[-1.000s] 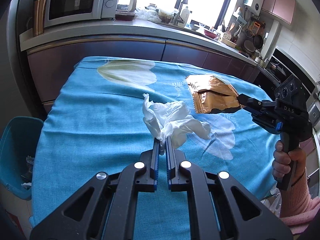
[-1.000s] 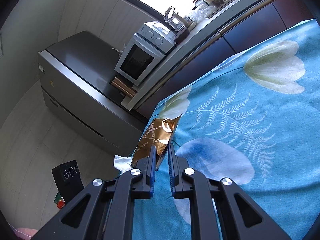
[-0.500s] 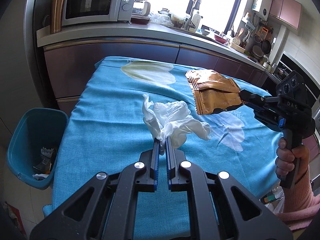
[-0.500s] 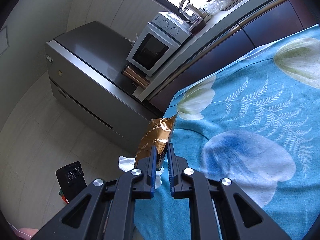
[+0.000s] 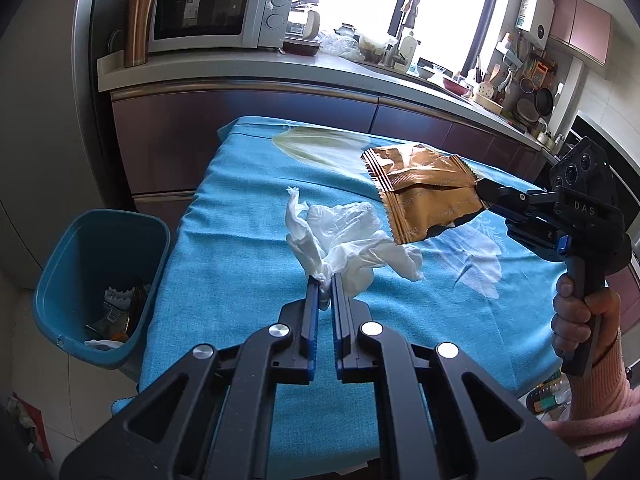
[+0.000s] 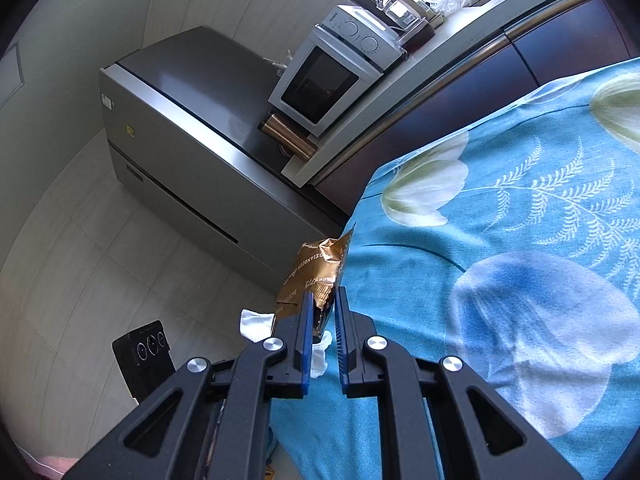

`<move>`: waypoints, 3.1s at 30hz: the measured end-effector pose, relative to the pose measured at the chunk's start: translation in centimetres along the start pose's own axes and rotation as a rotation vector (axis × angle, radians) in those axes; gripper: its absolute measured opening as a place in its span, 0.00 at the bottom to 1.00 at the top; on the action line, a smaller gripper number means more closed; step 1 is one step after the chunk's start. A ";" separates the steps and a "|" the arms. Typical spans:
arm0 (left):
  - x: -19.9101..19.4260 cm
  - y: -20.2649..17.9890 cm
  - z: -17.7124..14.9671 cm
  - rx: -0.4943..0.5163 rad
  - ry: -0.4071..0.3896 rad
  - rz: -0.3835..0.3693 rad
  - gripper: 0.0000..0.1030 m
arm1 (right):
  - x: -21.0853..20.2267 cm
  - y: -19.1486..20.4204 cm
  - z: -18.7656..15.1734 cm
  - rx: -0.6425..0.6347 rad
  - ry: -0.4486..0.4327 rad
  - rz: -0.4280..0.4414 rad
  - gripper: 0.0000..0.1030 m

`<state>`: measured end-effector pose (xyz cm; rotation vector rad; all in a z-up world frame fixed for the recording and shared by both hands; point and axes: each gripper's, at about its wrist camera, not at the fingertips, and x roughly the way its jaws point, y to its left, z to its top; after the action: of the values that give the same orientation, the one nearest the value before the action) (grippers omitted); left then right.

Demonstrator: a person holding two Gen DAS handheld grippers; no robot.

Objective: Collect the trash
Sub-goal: 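Carry the gold wrapper and white tissue over the teal bin with both tools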

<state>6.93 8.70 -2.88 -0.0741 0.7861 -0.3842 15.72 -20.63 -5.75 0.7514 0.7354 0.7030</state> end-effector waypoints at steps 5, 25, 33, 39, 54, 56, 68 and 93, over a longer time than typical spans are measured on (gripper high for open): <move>-0.6 0.8 -0.1 -0.007 -0.005 0.012 0.06 | 1.0 0.2 0.0 0.000 0.012 0.015 0.09; -2.6 4.3 -0.8 -0.044 -0.028 0.087 0.06 | 4.6 2.4 0.2 -0.023 0.064 0.078 0.09; -3.7 6.2 -0.9 -0.069 -0.049 0.127 0.06 | 6.3 3.0 0.1 -0.028 0.085 0.098 0.09; -4.2 7.2 -0.9 -0.082 -0.057 0.149 0.06 | 7.2 3.3 0.0 -0.028 0.103 0.111 0.09; -5.0 9.7 -1.1 -0.119 -0.069 0.195 0.06 | 9.7 5.2 0.0 -0.044 0.140 0.132 0.09; -5.1 10.1 -1.2 -0.126 -0.070 0.202 0.06 | 10.1 5.5 0.0 -0.046 0.144 0.134 0.09; -5.4 12.3 -1.6 -0.157 -0.069 0.238 0.06 | 12.3 6.3 -0.3 -0.053 0.175 0.139 0.09; -5.3 15.4 -2.1 -0.200 -0.055 0.288 0.06 | 16.3 7.9 -0.6 -0.063 0.231 0.145 0.09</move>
<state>6.82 25.04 -4.00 -0.1558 0.7659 -0.0301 21.90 -3.66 -5.06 0.6772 0.8702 0.9511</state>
